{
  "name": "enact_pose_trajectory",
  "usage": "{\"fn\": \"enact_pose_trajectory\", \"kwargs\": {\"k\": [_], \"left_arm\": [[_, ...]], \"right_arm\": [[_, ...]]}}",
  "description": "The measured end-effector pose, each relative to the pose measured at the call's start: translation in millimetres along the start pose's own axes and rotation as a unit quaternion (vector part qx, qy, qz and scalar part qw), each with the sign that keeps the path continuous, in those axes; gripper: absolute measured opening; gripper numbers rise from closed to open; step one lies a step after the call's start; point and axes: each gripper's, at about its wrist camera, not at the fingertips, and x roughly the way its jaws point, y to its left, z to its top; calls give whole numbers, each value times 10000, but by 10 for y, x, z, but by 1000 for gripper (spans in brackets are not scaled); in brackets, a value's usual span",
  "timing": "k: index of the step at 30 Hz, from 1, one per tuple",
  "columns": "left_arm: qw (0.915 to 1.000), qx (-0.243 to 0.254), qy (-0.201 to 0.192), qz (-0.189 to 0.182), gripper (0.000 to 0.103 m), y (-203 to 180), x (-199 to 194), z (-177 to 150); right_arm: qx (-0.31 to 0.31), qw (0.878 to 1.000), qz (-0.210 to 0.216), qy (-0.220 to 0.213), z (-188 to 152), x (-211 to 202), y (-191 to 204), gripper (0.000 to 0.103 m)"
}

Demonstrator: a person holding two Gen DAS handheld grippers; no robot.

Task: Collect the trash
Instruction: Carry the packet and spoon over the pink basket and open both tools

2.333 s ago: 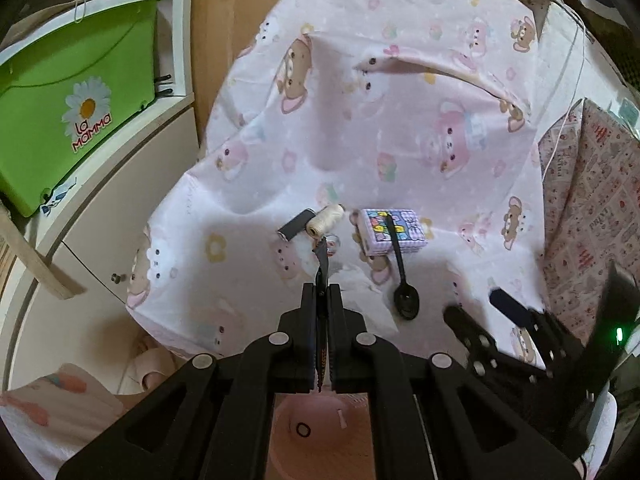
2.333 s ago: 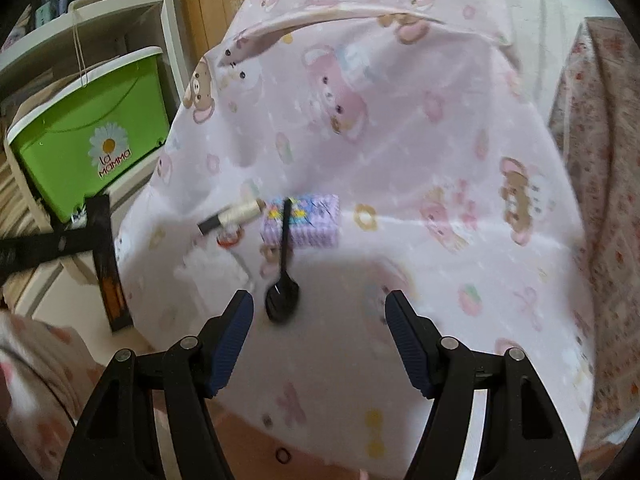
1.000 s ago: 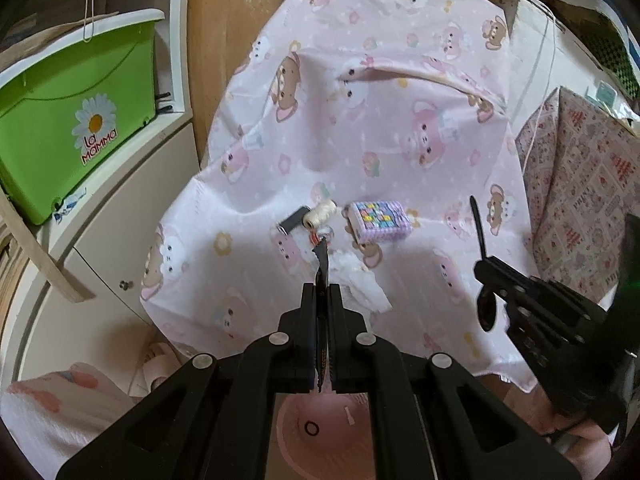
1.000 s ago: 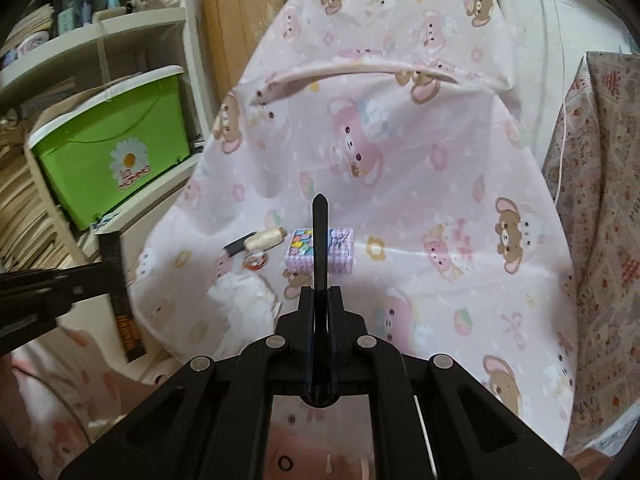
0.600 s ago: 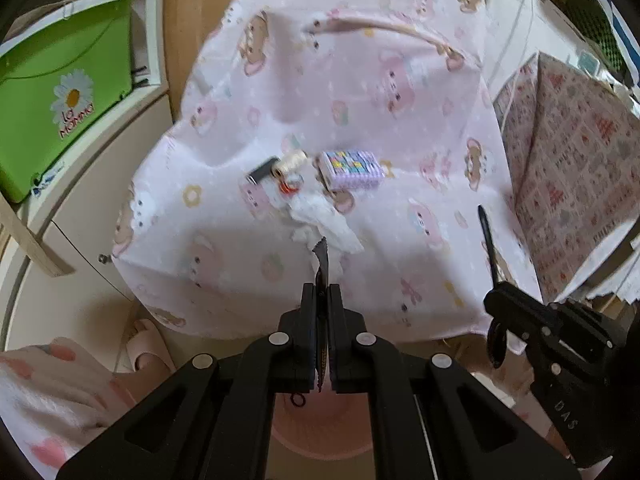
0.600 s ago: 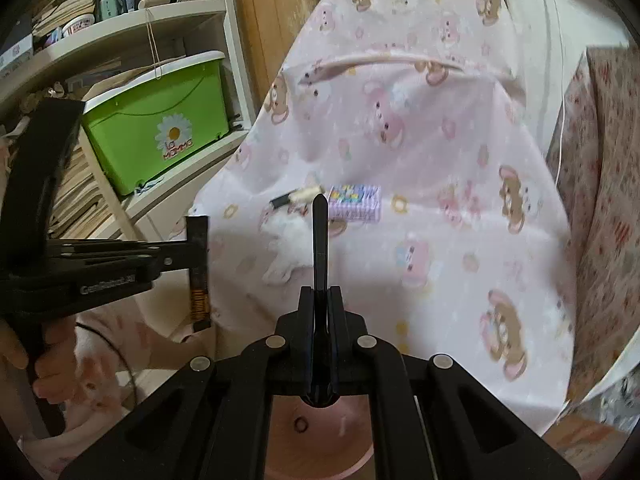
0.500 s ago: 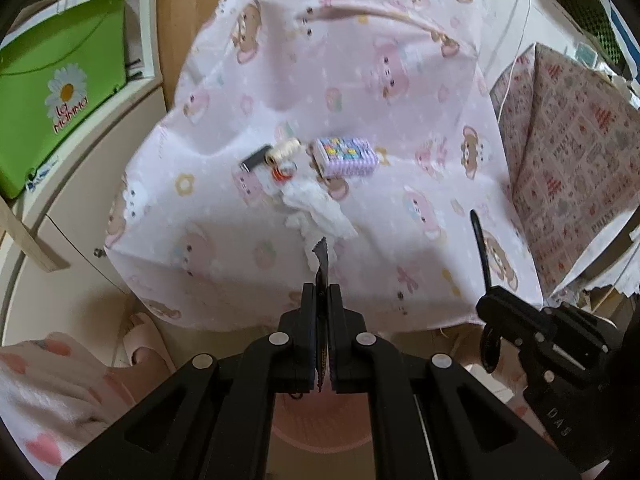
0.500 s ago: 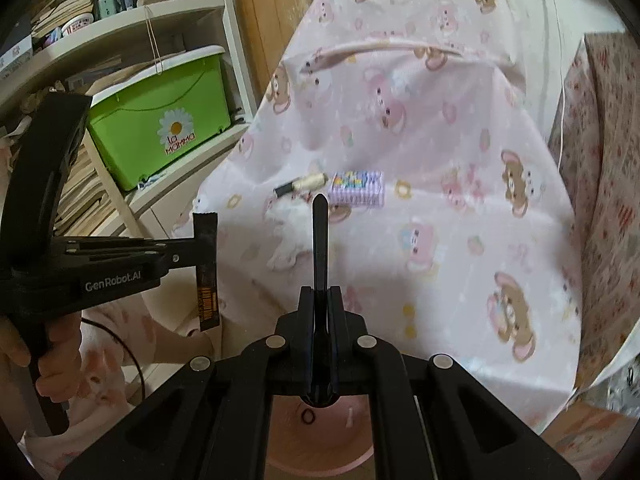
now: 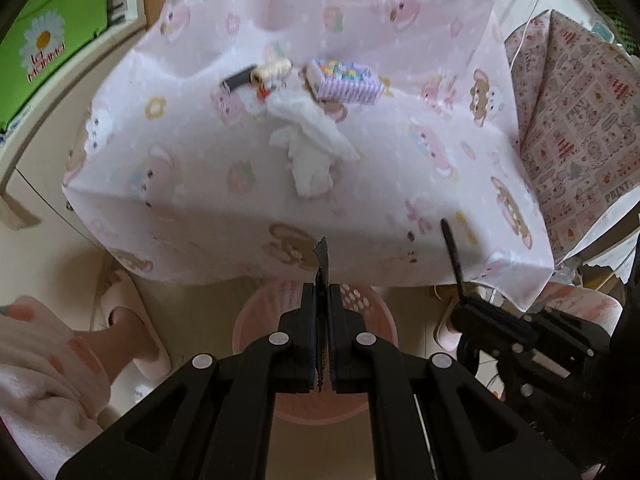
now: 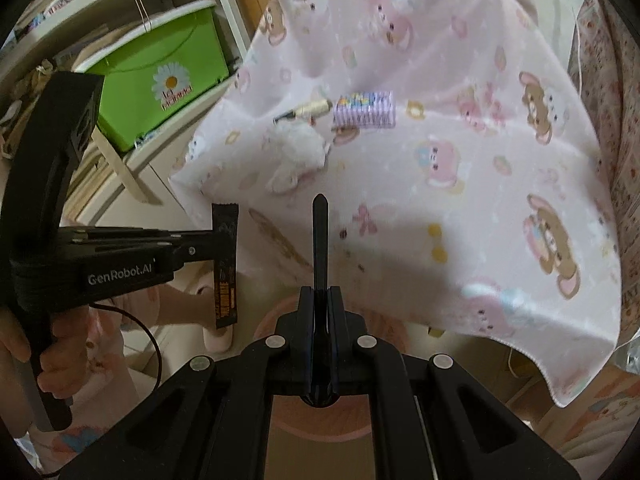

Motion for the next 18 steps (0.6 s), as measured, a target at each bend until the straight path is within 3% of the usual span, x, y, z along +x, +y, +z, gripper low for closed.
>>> {"fn": "enact_pose_trajectory", "kwargs": {"k": [8, 18], "left_arm": [[9993, -65, 331, -163, 4, 64, 289, -84], [9957, -273, 891, 11, 4, 231, 715, -200]], "right_arm": [[-87, 9982, -294, 516, -193, 400, 43, 7], [199, 9903, -612, 1232, -306, 942, -160, 7]]}}
